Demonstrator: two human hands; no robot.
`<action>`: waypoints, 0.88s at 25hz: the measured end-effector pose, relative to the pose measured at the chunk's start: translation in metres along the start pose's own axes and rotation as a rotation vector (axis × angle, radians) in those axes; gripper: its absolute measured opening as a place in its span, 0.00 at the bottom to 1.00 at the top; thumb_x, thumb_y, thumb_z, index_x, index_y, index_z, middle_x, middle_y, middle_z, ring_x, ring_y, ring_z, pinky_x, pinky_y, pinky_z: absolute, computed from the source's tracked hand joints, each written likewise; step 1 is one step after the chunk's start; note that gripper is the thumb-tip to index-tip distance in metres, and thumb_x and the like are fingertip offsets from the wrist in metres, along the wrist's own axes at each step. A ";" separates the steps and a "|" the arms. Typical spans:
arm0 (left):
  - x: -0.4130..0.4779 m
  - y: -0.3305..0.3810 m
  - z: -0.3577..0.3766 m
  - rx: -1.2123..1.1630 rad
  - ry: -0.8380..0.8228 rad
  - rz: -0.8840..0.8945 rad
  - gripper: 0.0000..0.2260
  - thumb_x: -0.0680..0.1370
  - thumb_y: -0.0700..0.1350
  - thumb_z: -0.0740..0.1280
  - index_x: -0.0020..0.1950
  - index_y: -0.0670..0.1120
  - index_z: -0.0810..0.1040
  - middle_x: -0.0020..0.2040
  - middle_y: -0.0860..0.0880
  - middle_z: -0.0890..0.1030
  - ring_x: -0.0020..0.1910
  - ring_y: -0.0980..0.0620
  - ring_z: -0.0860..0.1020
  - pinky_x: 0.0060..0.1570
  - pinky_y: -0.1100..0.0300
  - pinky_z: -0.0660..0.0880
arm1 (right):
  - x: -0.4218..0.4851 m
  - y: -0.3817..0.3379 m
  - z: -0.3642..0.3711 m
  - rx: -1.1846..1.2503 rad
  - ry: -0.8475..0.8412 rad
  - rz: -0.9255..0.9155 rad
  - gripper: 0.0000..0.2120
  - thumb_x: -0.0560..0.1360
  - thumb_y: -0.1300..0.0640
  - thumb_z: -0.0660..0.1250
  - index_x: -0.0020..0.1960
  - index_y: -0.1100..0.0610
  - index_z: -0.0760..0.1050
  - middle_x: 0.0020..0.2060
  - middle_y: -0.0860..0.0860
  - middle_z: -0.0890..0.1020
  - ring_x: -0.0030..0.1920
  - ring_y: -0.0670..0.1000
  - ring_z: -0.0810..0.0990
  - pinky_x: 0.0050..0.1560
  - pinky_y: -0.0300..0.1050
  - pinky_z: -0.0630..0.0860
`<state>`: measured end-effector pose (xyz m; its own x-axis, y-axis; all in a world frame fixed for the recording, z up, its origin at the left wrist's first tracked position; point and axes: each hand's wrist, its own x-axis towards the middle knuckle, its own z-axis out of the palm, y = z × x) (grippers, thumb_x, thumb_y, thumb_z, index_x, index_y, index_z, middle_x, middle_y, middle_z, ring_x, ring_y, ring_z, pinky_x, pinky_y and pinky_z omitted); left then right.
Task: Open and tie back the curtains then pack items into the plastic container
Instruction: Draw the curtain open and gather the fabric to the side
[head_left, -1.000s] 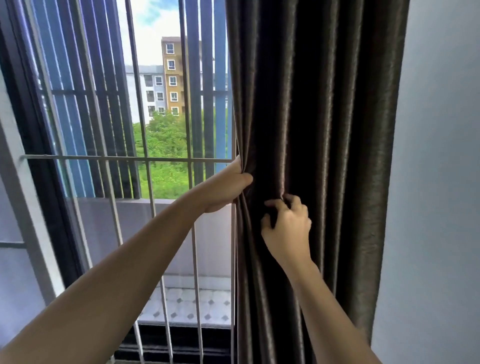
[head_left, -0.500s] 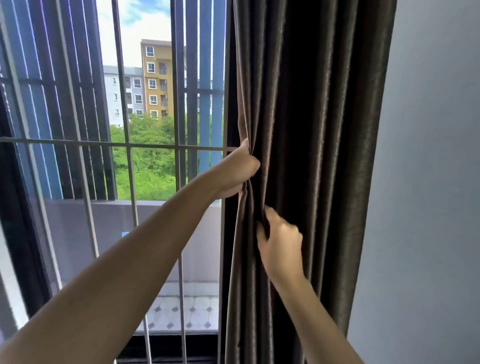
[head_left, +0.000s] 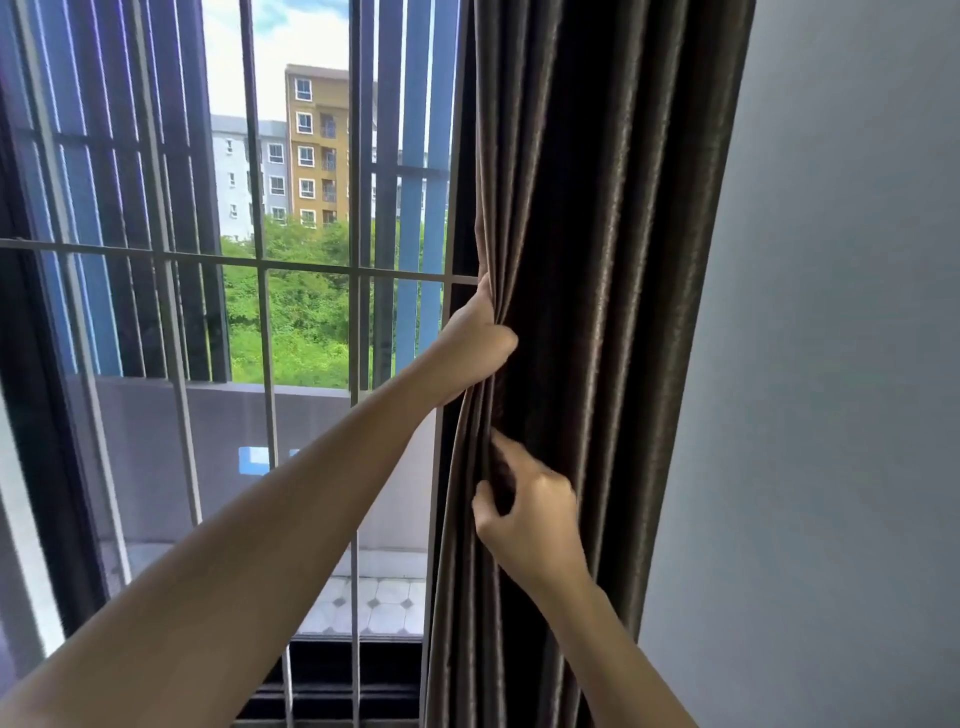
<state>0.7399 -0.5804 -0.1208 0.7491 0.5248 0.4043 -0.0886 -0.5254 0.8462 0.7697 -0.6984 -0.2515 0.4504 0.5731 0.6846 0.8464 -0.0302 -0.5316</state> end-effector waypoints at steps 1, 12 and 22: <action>0.001 -0.004 0.000 0.014 0.019 0.001 0.36 0.68 0.31 0.57 0.75 0.51 0.55 0.52 0.46 0.76 0.42 0.49 0.75 0.42 0.55 0.74 | 0.002 0.002 -0.006 -0.001 0.130 -0.034 0.25 0.72 0.61 0.67 0.69 0.55 0.69 0.60 0.49 0.78 0.60 0.44 0.75 0.63 0.30 0.67; 0.000 -0.005 0.004 -0.058 0.047 0.021 0.38 0.70 0.26 0.55 0.76 0.50 0.51 0.62 0.38 0.72 0.43 0.48 0.75 0.49 0.51 0.75 | 0.086 0.007 -0.047 -0.162 0.142 0.075 0.19 0.77 0.62 0.64 0.67 0.60 0.67 0.55 0.57 0.81 0.53 0.57 0.81 0.55 0.45 0.75; 0.008 -0.010 0.005 -0.015 0.019 0.025 0.38 0.71 0.28 0.53 0.76 0.53 0.47 0.77 0.45 0.55 0.56 0.53 0.76 0.51 0.53 0.80 | 0.012 0.033 0.003 -0.067 0.005 -0.090 0.16 0.76 0.66 0.63 0.63 0.61 0.73 0.45 0.56 0.84 0.44 0.54 0.83 0.48 0.31 0.72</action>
<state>0.7505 -0.5743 -0.1277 0.7341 0.5238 0.4320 -0.1174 -0.5288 0.8406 0.8018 -0.6901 -0.2626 0.3730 0.5721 0.7304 0.9005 -0.0335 -0.4336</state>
